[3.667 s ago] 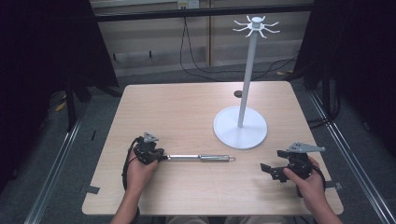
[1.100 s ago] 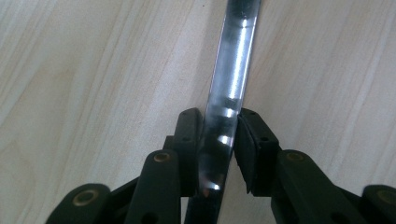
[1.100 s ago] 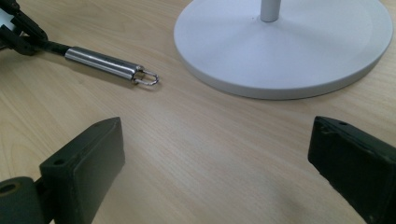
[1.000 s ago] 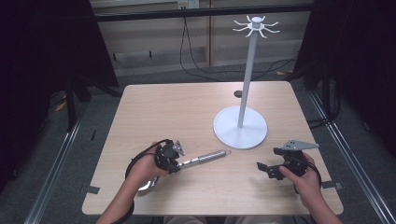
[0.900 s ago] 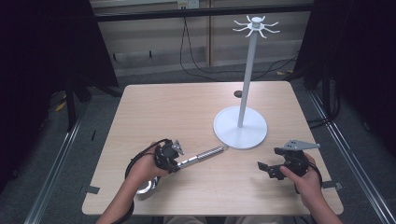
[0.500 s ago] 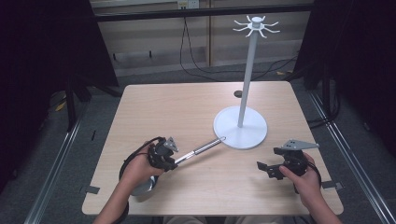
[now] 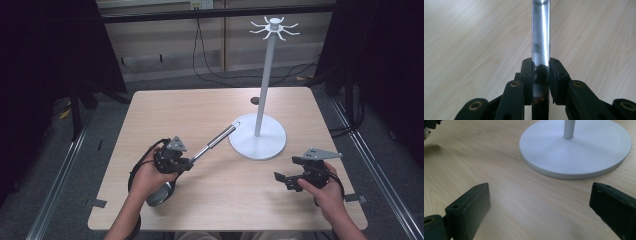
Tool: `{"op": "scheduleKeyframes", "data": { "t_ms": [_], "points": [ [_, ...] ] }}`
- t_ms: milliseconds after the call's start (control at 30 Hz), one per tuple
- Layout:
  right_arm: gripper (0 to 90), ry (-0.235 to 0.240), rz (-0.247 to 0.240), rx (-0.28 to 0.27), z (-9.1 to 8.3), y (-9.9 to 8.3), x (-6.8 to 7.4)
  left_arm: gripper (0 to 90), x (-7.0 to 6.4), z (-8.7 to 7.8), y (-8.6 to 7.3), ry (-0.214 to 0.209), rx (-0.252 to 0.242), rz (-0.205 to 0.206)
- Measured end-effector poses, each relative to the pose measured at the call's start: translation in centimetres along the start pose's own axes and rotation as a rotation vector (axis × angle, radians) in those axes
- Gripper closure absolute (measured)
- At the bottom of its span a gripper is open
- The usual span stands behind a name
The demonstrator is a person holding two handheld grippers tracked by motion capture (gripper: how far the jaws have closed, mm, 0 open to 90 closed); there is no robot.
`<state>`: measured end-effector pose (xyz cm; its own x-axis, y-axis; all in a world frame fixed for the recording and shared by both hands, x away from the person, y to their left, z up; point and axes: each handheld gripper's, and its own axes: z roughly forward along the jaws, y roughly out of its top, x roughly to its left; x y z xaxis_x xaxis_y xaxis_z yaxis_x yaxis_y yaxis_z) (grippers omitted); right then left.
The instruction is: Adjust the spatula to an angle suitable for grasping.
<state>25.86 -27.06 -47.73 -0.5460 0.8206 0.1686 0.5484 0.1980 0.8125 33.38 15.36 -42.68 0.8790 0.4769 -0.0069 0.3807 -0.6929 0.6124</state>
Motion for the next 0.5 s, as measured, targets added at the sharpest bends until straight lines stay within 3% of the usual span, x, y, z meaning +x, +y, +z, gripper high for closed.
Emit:
{"op": "scheduleKeyframes", "data": {
  "t_ms": [33, 100, 133, 200, 300, 400, 500],
  "points": [
    [3.0, 0.001, 0.001, -0.009, 0.0, 0.2, 0.2, 75.3, -0.2, 0.1, 0.1, -0.001, -0.038, -0.025],
    [2.8, 0.005, 0.004, -0.015, 0.0, 0.4, 0.4, 75.4, -0.3, 0.0, 0.1, 0.011, -0.050, -0.033],
    [2.8, 0.021, -0.002, -0.030, 0.2, 0.9, 1.0, 75.3, -0.5, 0.0, 0.3, 0.014, -0.095, -0.052],
    [2.8, 0.033, -0.005, -0.042, 0.3, 1.5, 1.6, 75.4, -0.7, -0.1, 0.6, 0.020, -0.123, -0.068],
    [3.2, 0.050, -0.002, -0.056, 0.4, 2.1, 2.1, 75.3, -0.7, -0.3, 0.9, 0.025, -0.146, -0.067],
    [4.3, 0.072, 0.008, -0.089, 0.8, 3.3, 3.0, 75.3, -1.2, -0.6, 1.3, 0.045, -0.216, -0.096],
    [4.8, 0.087, 0.019, -0.099, 1.2, 3.8, 3.4, 75.3, -1.3, -0.7, 1.4, 0.050, -0.240, -0.099]
  ]
}}
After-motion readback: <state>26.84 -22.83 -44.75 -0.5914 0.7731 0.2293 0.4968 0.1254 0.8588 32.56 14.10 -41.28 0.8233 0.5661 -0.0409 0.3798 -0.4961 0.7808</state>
